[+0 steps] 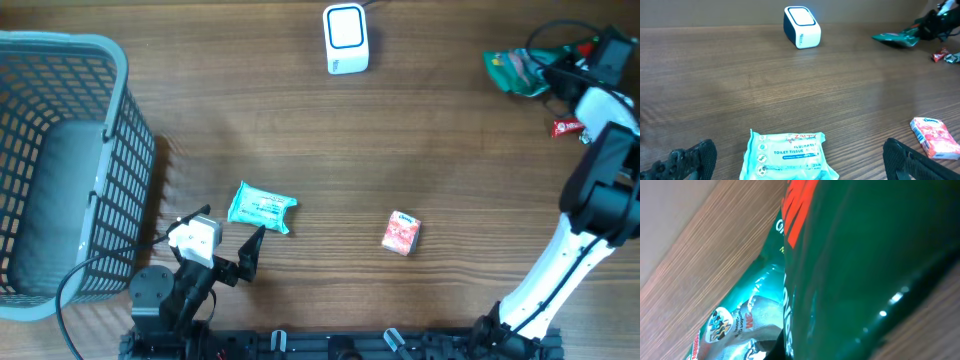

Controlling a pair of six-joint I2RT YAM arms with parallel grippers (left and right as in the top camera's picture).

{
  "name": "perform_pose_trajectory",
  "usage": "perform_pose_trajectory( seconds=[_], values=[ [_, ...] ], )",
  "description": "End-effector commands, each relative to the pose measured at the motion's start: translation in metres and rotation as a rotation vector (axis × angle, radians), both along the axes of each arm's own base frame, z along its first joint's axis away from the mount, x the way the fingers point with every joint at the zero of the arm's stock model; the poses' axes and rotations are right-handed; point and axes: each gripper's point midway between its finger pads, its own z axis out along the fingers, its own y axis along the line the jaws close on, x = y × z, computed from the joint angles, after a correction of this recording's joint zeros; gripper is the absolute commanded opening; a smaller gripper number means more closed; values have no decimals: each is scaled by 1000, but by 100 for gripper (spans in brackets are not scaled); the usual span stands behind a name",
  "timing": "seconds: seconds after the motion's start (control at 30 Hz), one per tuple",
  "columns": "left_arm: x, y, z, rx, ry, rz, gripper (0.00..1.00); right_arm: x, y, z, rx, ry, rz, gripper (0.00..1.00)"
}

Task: Scan the item barcode
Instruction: 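Carry the glove pack to the right edge, drop it, withdraw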

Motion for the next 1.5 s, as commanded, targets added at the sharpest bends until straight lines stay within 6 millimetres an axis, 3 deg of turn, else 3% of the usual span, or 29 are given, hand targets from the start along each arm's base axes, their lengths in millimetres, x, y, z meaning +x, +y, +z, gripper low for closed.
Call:
perform_pose_trajectory(
  seconds=[0.0, 0.03, 0.1, 0.13, 0.2, 0.27, 0.4, 0.5, 0.53, 0.6, 0.67, 0.77, 0.87, 1.0, 1.13, 1.3, 1.4, 1.47],
  values=[
    [0, -1, -1, -12, 2, -6, 100, -12, -29, 11, -22, -17, 25, 24],
    [0, -1, -1, -12, 2, -6, 100, -13, -30, 13, -13, -28, 61, 45],
    [0, -1, -1, -12, 2, -6, 100, -11, -26, 32, 39, -103, 135, 72],
    [0, -1, -1, -12, 2, -6, 100, -7, -22, 51, 66, -165, 173, 100],
    [0, -1, -1, -12, 2, -6, 100, -2, -11, 108, 74, -306, 270, 100],
    [0, -1, -1, -12, 2, -6, 100, -4, -3, 149, 49, -360, 300, 100],
    [0, -1, -1, -12, 2, -6, 100, -33, 49, 236, 64, -413, 401, 100],
    [0, -1, -1, -12, 2, -6, 100, -72, 97, 296, 51, -442, 515, 100],
    [0, -1, -1, -12, 2, -6, 100, -96, 113, 328, -3, -461, 541, 100],
    [0, -1, -1, -12, 2, -6, 100, -128, 132, 353, -16, -462, 551, 100],
    [0, -1, -1, -12, 2, -6, 100, -161, 151, 359, 29, -418, 545, 100],
    [0, -1, -1, -12, 2, -6, 100, -210, 192, 339, 174, -266, 555, 100],
    [0, -1, -1, -12, 2, -6, 100, -251, 230, 302, 344, -40, 567, 100],
    [0, -1, -1, -12, 2, -6, 100, -300, 245, 249, 360, 305, 518, 100],
    [0, -1, -1, -12, 2, -6, 100, -320, 268, 206, 394, 470, 585, 100],
    [0, -1, -1, -12, 2, -6, 100, -341, 298, 114, 494, 654, 553, 99],
    [0, -1, -1, -12, 2, -6, 100, -347, 319, 75, 554, 656, 592, 98],
    [0, -1, -1, -12, 2, -6, 100, -342, 325, 53, 532, 611, 630, 92]
  ],
)
